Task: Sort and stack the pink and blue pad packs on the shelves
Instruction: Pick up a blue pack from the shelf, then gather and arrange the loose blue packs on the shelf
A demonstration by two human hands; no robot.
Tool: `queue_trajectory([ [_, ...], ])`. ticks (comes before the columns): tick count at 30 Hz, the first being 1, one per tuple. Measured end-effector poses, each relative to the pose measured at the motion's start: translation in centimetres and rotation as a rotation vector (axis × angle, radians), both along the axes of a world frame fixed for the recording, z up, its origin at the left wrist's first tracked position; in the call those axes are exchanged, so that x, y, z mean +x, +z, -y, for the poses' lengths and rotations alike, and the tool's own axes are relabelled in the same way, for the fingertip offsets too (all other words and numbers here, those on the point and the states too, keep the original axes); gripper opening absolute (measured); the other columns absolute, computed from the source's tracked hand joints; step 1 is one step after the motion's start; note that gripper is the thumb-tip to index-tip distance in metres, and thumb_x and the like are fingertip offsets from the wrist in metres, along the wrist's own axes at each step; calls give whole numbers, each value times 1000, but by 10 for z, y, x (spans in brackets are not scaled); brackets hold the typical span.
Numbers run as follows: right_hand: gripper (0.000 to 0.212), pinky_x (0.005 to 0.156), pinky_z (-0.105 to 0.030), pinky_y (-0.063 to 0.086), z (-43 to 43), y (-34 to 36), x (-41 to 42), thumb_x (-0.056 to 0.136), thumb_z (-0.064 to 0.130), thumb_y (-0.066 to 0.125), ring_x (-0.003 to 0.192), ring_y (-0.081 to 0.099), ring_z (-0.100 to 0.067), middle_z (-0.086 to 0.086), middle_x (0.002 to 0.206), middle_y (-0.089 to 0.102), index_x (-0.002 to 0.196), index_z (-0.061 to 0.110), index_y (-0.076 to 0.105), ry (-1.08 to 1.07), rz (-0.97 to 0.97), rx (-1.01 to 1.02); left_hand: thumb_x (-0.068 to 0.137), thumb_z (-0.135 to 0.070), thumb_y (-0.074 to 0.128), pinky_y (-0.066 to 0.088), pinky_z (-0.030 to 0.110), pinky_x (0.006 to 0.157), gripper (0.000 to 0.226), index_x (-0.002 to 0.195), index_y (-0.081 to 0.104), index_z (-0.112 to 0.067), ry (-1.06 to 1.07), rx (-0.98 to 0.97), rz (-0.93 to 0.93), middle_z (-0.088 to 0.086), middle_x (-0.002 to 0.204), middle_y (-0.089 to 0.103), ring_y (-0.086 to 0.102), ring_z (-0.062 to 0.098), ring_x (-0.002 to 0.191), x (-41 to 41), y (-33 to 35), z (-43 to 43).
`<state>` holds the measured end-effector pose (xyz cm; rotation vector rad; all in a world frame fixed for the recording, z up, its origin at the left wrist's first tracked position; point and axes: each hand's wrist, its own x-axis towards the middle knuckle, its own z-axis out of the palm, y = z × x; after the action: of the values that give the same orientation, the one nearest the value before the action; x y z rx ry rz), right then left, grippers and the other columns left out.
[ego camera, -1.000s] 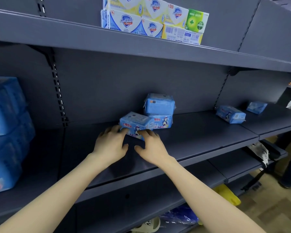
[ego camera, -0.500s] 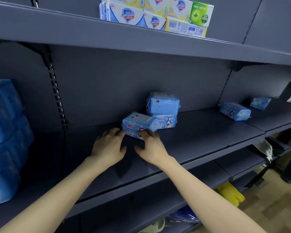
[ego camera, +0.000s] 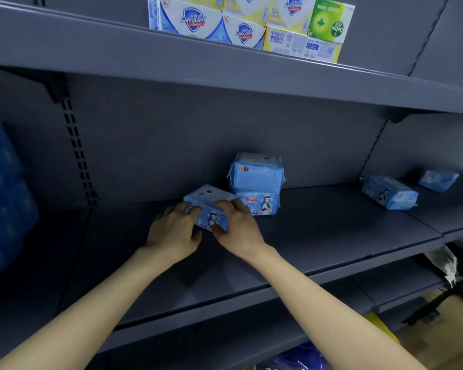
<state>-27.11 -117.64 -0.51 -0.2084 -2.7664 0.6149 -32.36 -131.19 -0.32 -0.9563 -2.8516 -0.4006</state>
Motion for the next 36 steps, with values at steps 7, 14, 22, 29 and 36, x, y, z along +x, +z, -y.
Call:
queue_trajectory([
  [7, 53, 102, -32, 34, -27, -1, -5, 86, 18, 59, 123, 37, -29, -13, 131, 39, 136, 13, 40, 36, 3, -19, 92, -33, 49, 35, 34, 101, 59, 145, 26, -23, 55, -19, 22, 2, 150, 23, 30, 23, 133, 4, -1, -17],
  [14, 55, 105, -34, 33, -42, -8, -10, 86, 20, 59, 126, 33, -29, -10, 135, 35, 136, 14, 39, 98, 17, -12, 91, -33, 50, 36, 33, 99, 61, 145, 24, -23, 123, -1, 44, 2, 150, 21, 30, 23, 133, 6, -5, -27],
  [22, 59, 104, -34, 34, -55, -16, -15, 86, 26, 60, 130, 23, -27, -7, 140, 25, 139, 17, 34, 159, 31, 20, 89, -33, 55, 38, 37, 102, 70, 147, 16, -24, 228, 50, 119, 3, 149, 20, 28, 24, 133, 10, -14, -32],
  [29, 53, 107, -42, 30, -59, -22, -18, 87, 33, 57, 132, 18, -28, -7, 144, 22, 136, 22, 39, 136, 24, 70, 88, -32, 56, 37, 38, 104, 73, 148, 14, -23, 285, 58, 137, 5, 150, 19, 26, 26, 135, 17, -20, -41],
  [36, 49, 102, -45, 35, -59, -23, -21, 84, 35, 60, 132, 20, -33, -8, 148, 16, 128, 25, 40, 114, 57, -54, 87, -29, 57, 36, 37, 102, 74, 148, 15, -22, 290, 129, 116, 6, 149, 20, 27, 27, 134, 14, -21, -55],
])
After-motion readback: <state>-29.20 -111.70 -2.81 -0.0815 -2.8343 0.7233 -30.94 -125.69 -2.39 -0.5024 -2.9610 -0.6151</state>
